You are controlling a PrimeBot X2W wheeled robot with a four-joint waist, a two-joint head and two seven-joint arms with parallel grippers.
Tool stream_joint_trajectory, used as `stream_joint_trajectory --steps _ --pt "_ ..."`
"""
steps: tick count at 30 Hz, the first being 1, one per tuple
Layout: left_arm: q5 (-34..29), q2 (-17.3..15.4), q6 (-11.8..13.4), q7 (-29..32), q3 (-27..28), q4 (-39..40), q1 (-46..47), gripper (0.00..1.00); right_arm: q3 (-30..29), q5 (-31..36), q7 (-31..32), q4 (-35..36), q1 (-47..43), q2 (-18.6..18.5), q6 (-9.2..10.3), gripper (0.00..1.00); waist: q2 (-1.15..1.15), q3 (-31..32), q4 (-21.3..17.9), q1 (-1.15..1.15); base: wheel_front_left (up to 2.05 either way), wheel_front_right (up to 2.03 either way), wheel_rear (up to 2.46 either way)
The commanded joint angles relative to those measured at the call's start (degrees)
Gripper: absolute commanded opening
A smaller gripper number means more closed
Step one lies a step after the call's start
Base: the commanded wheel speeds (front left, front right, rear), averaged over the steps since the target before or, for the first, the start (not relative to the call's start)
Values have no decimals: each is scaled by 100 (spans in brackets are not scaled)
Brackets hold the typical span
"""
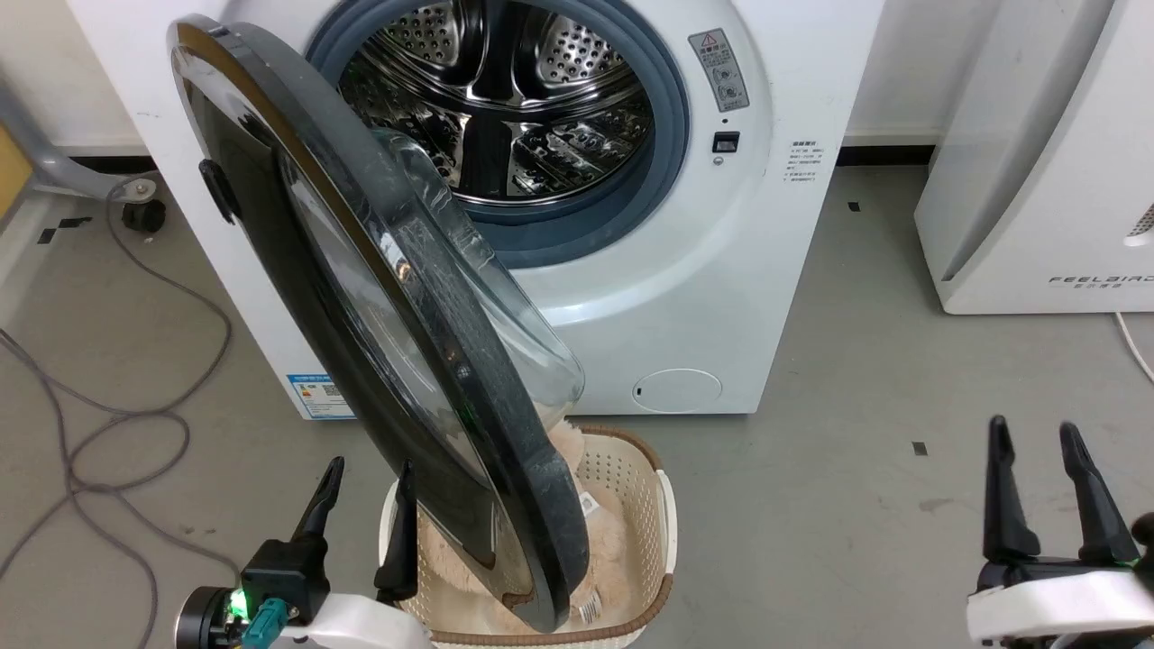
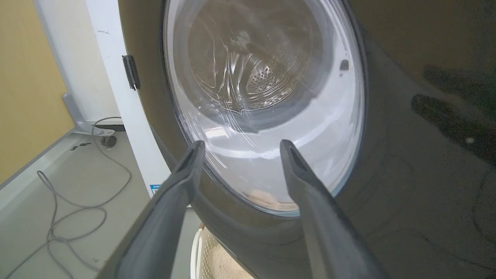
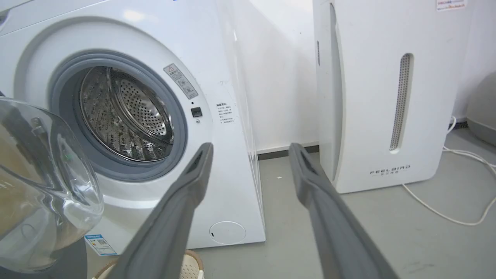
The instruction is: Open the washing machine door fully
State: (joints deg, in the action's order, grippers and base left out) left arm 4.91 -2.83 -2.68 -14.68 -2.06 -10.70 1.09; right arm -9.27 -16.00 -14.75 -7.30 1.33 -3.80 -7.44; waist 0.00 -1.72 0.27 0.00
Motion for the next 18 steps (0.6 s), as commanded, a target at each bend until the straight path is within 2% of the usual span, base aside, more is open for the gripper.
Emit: stream_joint_trajectory --steps 1,4,8,12,18 --pt "10 -10 2 -32 27 9 -68 100 51 331 -23 263 -161 53 -5 100 0 2 10 0 0 0 0" --pt "8 -10 -1 -32 51 -8 -53 100 264 904 103 729 -315 84 -5 100 0 0 29 0 0 0 0" --pt "-6 -10 2 -32 73 -16 -59 100 645 1230 346 1070 -543 89 -5 100 0 26 51 0 0 0 0" --pt "-20 -9 -5 -32 86 -37 -75 100 841 1304 559 1011 -750 90 -5 100 0 57 72 0 0 0 0" --pt "-32 -9 -15 -32 84 -79 -111 100 753 1294 534 643 -847 91 -5 100 0 131 86 0 0 0 0"
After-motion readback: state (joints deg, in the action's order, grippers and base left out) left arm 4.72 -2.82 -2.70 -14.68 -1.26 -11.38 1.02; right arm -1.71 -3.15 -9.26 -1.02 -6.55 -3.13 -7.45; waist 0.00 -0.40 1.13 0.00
